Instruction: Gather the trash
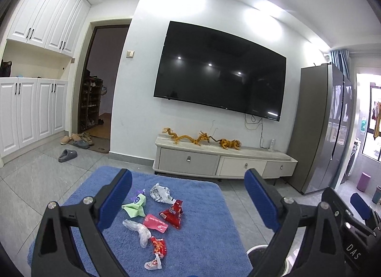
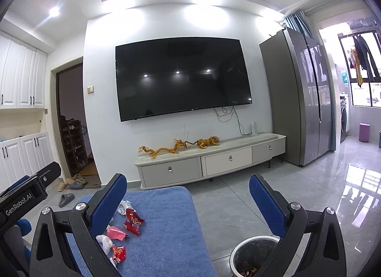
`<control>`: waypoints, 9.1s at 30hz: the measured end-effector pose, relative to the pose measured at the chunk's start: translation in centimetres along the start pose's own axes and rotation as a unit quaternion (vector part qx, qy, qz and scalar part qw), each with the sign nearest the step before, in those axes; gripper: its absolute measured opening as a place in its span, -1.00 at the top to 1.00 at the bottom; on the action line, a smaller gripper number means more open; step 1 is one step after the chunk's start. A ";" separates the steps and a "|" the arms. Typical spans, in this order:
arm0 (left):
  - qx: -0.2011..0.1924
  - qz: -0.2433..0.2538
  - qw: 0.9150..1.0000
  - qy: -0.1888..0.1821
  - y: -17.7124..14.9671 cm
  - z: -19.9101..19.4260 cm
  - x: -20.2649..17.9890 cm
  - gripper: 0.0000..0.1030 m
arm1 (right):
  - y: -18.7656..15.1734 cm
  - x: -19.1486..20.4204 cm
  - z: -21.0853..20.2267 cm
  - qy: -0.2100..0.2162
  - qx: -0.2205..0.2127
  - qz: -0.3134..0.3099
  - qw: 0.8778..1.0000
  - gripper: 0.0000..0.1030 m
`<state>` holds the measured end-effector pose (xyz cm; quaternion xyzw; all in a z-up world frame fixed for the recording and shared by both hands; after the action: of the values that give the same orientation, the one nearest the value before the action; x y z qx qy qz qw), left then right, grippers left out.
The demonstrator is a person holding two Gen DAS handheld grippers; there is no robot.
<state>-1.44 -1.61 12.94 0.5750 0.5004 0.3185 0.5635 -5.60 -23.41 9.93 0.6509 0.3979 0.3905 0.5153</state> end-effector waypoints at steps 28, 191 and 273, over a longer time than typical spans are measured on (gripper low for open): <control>0.026 -0.019 0.999 0.014 -2.7 1.5 2.4 -0.86 | -2.4 0.2 1.1 0.008 0.014 0.004 1.000 -1.00; 0.372 0.080 0.884 -0.270 -22.3 25.5 -19.7 0.43 | -18.1 -18.7 19.1 0.018 0.269 0.118 0.956 0.61; 0.235 0.009 0.972 -0.016 -13.5 13.5 7.9 -0.35 | -13.2 3.2 14.3 0.092 0.265 -0.041 0.959 -0.06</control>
<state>10.50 -0.48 -3.83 0.7007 0.5472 0.1878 0.4175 7.22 -23.65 -5.02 0.7084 0.5596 0.3078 0.3007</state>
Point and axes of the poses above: each gripper's, at about its wrist camera, not at the fingertips, and z roughly the way its jaws point, x to its left, y to its top, the point moved 8 cm from there along z, roughly the way its jaws point, and after that the axes turned 10 degrees about -y, right-handed, at the moved point
